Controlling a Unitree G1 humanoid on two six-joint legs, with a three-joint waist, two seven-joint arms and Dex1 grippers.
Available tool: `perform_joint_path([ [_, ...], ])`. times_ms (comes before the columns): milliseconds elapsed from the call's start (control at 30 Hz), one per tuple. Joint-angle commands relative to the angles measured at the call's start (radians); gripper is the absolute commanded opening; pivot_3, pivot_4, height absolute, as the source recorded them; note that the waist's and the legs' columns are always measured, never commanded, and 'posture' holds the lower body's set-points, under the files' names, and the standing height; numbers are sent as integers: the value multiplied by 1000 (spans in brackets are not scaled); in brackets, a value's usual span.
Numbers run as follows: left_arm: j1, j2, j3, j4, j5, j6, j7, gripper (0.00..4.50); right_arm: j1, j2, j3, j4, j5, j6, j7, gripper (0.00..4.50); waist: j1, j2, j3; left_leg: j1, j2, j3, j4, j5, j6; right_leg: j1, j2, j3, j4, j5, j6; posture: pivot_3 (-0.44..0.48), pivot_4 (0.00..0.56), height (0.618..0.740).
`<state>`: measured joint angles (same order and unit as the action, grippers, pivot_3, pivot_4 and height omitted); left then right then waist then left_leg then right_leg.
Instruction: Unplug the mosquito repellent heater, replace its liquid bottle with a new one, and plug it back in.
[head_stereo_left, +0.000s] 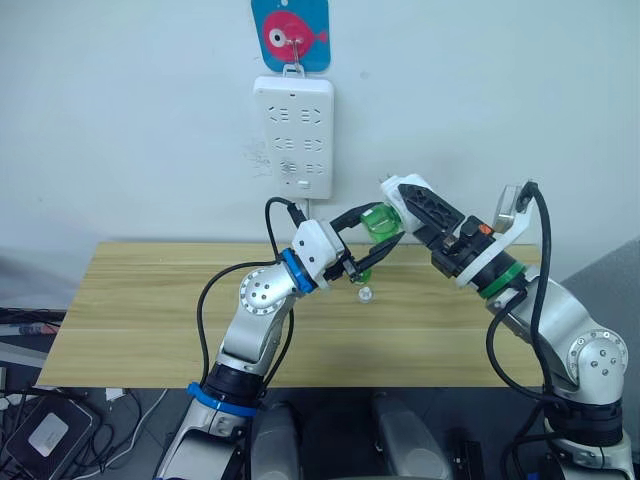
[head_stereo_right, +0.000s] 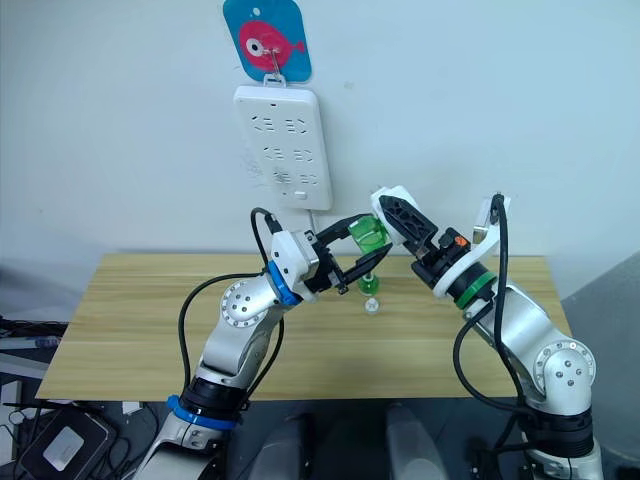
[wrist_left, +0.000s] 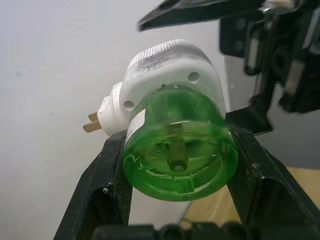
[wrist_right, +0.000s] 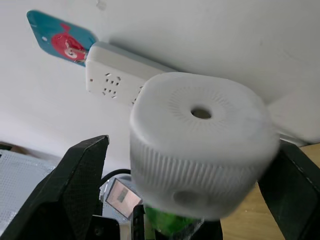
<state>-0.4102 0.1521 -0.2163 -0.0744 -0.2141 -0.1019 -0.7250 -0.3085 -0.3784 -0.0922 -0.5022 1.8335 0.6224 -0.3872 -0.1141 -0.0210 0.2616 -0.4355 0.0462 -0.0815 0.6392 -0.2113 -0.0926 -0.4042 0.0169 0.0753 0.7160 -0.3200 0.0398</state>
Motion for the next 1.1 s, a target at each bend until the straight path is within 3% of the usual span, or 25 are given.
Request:
perform_joint_path([
  [33, 4, 0, -16, -57, -11, -4, -6, 2260, -21, -2, 4, -12, -10, 1, 47, 4500, 1, 0, 0, 0, 0, 0, 0, 0, 0, 0, 0, 0, 0, 0, 0, -179, 228, 725],
  [133, 6, 3, -16, -59, -6, -4, -4, 2260, -25, -2, 6, -4, -13, 0, 57, 4330, 1, 0, 0, 0, 0, 0, 0, 0, 0, 0, 0, 0, 0, 0, 0, -179, 228, 725],
  [200, 10, 3, -16, -62, -5, -4, 0, 2260, -24, -1, 6, -2, -13, 0, 61, 3921, 1, 0, 0, 0, 0, 0, 0, 0, 0, 0, 0, 0, 0, 0, 0, -177, 227, 725],
  [267, 14, 5, -16, -63, 1, -11, 3, 2260, -23, 2, 7, -1, -11, -1, 64, 3209, 1, 0, 0, 0, 0, 0, 0, 0, 0, 0, 0, 0, 0, 0, 0, -177, 227, 725],
  [300, 16, 4, -17, -64, 1, -10, 5, 2260, -22, 5, 8, -1, -9, -3, 63, 3122, 1, 0, 0, 0, 0, 0, 0, 0, 0, 0, 0, 0, 0, 0, 0, -177, 227, 725],
  [667, 41, 27, -3, -99, -62, 50, -13, 2260, -28, -1, 16, 0, -17, 15, 104, 3122, 1, 0, 0, 0, 0, 0, 0, 0, 0, 0, 0, 0, 0, 0, 0, -173, 222, 725],
  [700, 44, 44, 8, -99, -63, 73, -11, 2988, -31, -13, 15, -1, -33, 23, 115, 3122, 1, 0, 0, 0, 0, 0, 0, 0, 0, 0, 0, 0, 0, 0, 0, -173, 222, 725],
  [833, 100, 166, 35, -145, -114, 173, -93, 4172, -45, -79, 17, -11, -123, 64, 185, 3122, -2, 1, -1, 1, 0, 0, 0, 0, 0, 0, 0, 0, 0, 0, 0, -179, 217, 725],
  [1100, 172, 342, 254, -191, -201, 293, -73, 4178, -113, -225, 32, -25, -330, 139, 359, 3122, 1, 1, -1, 1, 1, 0, -1, 0, 0, 0, 0, 0, 0, 0, 0, -156, 207, 725],
])
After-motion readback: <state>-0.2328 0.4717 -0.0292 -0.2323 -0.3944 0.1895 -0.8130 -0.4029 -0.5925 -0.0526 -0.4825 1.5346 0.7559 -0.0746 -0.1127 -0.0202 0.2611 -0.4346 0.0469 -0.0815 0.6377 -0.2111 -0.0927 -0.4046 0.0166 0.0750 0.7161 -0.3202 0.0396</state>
